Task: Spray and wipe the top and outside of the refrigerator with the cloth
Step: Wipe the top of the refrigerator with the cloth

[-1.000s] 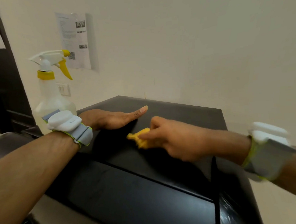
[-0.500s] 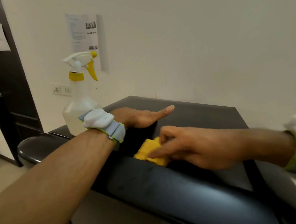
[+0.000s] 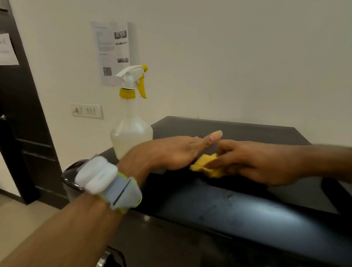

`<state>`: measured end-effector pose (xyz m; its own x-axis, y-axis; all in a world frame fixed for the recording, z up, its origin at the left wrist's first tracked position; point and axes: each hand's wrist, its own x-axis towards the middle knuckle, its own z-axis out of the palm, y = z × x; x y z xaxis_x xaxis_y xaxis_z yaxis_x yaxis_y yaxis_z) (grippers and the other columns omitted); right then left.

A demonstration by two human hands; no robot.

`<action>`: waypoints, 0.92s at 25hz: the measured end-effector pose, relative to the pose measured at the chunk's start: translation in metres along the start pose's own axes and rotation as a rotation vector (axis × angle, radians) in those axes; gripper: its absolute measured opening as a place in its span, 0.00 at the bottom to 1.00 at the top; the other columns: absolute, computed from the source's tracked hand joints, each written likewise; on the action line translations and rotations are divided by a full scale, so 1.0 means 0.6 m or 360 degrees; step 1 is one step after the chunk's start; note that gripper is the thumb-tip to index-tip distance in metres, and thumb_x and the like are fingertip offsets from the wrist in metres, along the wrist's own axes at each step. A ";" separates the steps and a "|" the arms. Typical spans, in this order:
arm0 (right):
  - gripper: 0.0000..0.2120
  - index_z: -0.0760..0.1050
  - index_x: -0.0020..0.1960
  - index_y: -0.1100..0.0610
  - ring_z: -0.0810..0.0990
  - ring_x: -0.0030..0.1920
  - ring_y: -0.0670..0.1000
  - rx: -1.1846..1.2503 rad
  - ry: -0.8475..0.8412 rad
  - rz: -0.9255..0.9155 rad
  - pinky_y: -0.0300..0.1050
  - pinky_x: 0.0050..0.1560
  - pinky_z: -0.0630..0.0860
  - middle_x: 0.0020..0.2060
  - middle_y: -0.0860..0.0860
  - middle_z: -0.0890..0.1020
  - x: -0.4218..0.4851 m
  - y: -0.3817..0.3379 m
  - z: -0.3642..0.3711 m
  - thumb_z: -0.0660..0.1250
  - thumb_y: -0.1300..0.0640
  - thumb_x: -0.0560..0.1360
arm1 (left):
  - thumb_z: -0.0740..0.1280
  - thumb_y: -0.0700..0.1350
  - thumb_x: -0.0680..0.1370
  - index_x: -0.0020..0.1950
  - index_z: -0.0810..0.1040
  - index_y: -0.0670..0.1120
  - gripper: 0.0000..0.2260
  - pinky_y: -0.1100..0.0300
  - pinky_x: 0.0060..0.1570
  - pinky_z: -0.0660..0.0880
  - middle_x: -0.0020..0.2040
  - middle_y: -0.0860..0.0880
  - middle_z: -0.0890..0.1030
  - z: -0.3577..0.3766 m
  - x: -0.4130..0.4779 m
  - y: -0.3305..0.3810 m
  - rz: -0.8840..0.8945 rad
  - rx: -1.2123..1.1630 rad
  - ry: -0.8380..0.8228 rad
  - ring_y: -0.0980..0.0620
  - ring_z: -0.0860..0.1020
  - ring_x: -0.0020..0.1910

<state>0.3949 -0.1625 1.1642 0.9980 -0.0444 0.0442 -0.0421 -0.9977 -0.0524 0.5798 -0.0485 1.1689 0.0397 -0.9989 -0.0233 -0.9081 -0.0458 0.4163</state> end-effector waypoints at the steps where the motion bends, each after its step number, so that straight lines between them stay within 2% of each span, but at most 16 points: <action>1: 0.19 0.70 0.70 0.42 0.73 0.49 0.42 -0.0105 -0.0095 0.0121 0.33 0.52 0.70 0.50 0.43 0.70 -0.008 0.008 -0.005 0.60 0.55 0.82 | 0.44 0.68 0.79 0.68 0.74 0.51 0.33 0.55 0.70 0.65 0.64 0.52 0.78 0.001 -0.023 -0.016 0.0033 0.0029 0.0084 0.52 0.75 0.62; 2: 0.19 0.69 0.71 0.41 0.73 0.47 0.42 -0.0241 -0.0139 0.0290 0.33 0.49 0.69 0.48 0.43 0.69 -0.006 0.023 -0.008 0.60 0.54 0.82 | 0.46 0.68 0.79 0.62 0.78 0.48 0.32 0.50 0.66 0.70 0.59 0.49 0.81 0.004 -0.040 -0.027 0.0102 0.0066 0.0195 0.49 0.78 0.58; 3: 0.18 0.69 0.71 0.42 0.73 0.45 0.43 -0.0347 -0.0132 0.0467 0.34 0.47 0.68 0.48 0.44 0.69 0.009 0.036 -0.011 0.59 0.53 0.82 | 0.50 0.67 0.80 0.53 0.79 0.46 0.29 0.47 0.57 0.75 0.48 0.47 0.83 0.006 -0.055 -0.038 0.0188 0.0103 0.0334 0.48 0.80 0.49; 4: 0.18 0.69 0.71 0.44 0.73 0.44 0.45 -0.0384 -0.0074 0.0591 0.35 0.46 0.67 0.48 0.46 0.69 0.038 0.044 -0.010 0.58 0.52 0.82 | 0.55 0.65 0.80 0.48 0.81 0.46 0.25 0.47 0.50 0.77 0.40 0.48 0.82 0.007 -0.070 -0.046 0.0269 0.0126 0.0513 0.49 0.80 0.41; 5: 0.17 0.70 0.71 0.45 0.73 0.41 0.45 -0.0356 0.0007 0.0637 0.36 0.44 0.66 0.48 0.49 0.69 0.072 0.042 -0.005 0.58 0.52 0.83 | 0.59 0.63 0.80 0.47 0.83 0.47 0.22 0.48 0.45 0.78 0.37 0.51 0.83 0.008 -0.082 -0.054 0.0332 0.0131 0.0715 0.52 0.79 0.36; 8: 0.18 0.70 0.72 0.45 0.71 0.41 0.45 -0.0142 0.0154 0.0300 0.36 0.45 0.65 0.47 0.49 0.68 0.123 -0.021 0.016 0.59 0.50 0.82 | 0.68 0.56 0.78 0.42 0.86 0.49 0.14 0.55 0.37 0.78 0.34 0.55 0.84 -0.002 -0.121 -0.074 0.0560 0.0017 0.1295 0.54 0.81 0.33; 10: 0.19 0.67 0.73 0.43 0.72 0.46 0.46 -0.0114 0.0114 0.0049 0.39 0.50 0.68 0.49 0.47 0.68 0.089 -0.059 0.019 0.59 0.53 0.82 | 0.70 0.54 0.78 0.37 0.85 0.47 0.14 0.54 0.35 0.78 0.32 0.55 0.83 -0.011 -0.139 -0.096 0.0602 -0.0107 0.1489 0.53 0.81 0.31; 12: 0.18 0.68 0.72 0.44 0.73 0.47 0.48 -0.0338 -0.0118 0.0199 0.43 0.53 0.71 0.49 0.47 0.68 0.061 -0.049 0.007 0.57 0.52 0.83 | 0.70 0.55 0.77 0.36 0.84 0.46 0.15 0.52 0.37 0.79 0.32 0.54 0.83 -0.019 -0.147 -0.116 0.0561 -0.0175 0.1558 0.53 0.82 0.32; 13: 0.17 0.69 0.71 0.47 0.74 0.48 0.49 -0.0453 -0.0201 0.0372 0.45 0.54 0.71 0.49 0.48 0.68 0.062 -0.034 -0.001 0.56 0.52 0.83 | 0.70 0.56 0.76 0.35 0.83 0.46 0.16 0.51 0.37 0.80 0.32 0.54 0.83 -0.021 -0.148 -0.123 0.0534 -0.0187 0.1593 0.53 0.82 0.32; 15: 0.15 0.72 0.67 0.53 0.76 0.51 0.53 -0.0544 -0.0201 0.0656 0.48 0.56 0.72 0.51 0.52 0.71 0.095 -0.014 -0.007 0.56 0.53 0.83 | 0.71 0.58 0.75 0.33 0.80 0.47 0.17 0.51 0.36 0.79 0.30 0.53 0.81 -0.023 -0.148 -0.132 0.0463 -0.0183 0.1706 0.53 0.79 0.30; 17: 0.15 0.74 0.66 0.54 0.76 0.50 0.53 -0.0382 -0.0032 0.0620 0.49 0.56 0.73 0.51 0.53 0.71 0.134 -0.020 0.008 0.57 0.52 0.83 | 0.72 0.61 0.72 0.33 0.76 0.47 0.19 0.53 0.35 0.77 0.29 0.53 0.77 -0.028 -0.141 -0.134 0.0285 -0.0234 0.1851 0.53 0.76 0.29; 19: 0.16 0.72 0.70 0.47 0.74 0.47 0.49 -0.0181 0.0033 0.0348 0.43 0.54 0.71 0.50 0.50 0.69 0.124 -0.056 0.016 0.58 0.51 0.83 | 0.74 0.64 0.68 0.38 0.74 0.47 0.22 0.57 0.37 0.76 0.33 0.52 0.77 -0.048 -0.127 -0.142 0.0030 -0.0423 0.1911 0.53 0.75 0.33; 21: 0.18 0.68 0.72 0.44 0.71 0.45 0.45 -0.0178 -0.0107 0.0212 0.38 0.50 0.69 0.49 0.48 0.68 0.071 -0.071 -0.001 0.57 0.50 0.83 | 0.75 0.65 0.65 0.50 0.74 0.47 0.27 0.62 0.41 0.75 0.44 0.51 0.78 -0.072 -0.108 -0.160 -0.0160 -0.0650 0.1717 0.52 0.77 0.42; 23: 0.17 0.69 0.70 0.44 0.72 0.45 0.42 -0.0312 -0.0285 0.0384 0.33 0.48 0.67 0.49 0.47 0.69 0.025 -0.047 -0.015 0.57 0.51 0.83 | 0.76 0.64 0.64 0.61 0.73 0.48 0.33 0.59 0.50 0.76 0.54 0.52 0.79 -0.089 -0.091 -0.173 -0.0169 -0.0800 0.1372 0.51 0.78 0.51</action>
<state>0.4105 -0.1352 1.1756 0.9499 -0.2876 -0.1226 -0.2682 -0.9511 0.1530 0.6938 0.0106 1.1753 0.5794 -0.6427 0.5012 -0.6089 0.0675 0.7904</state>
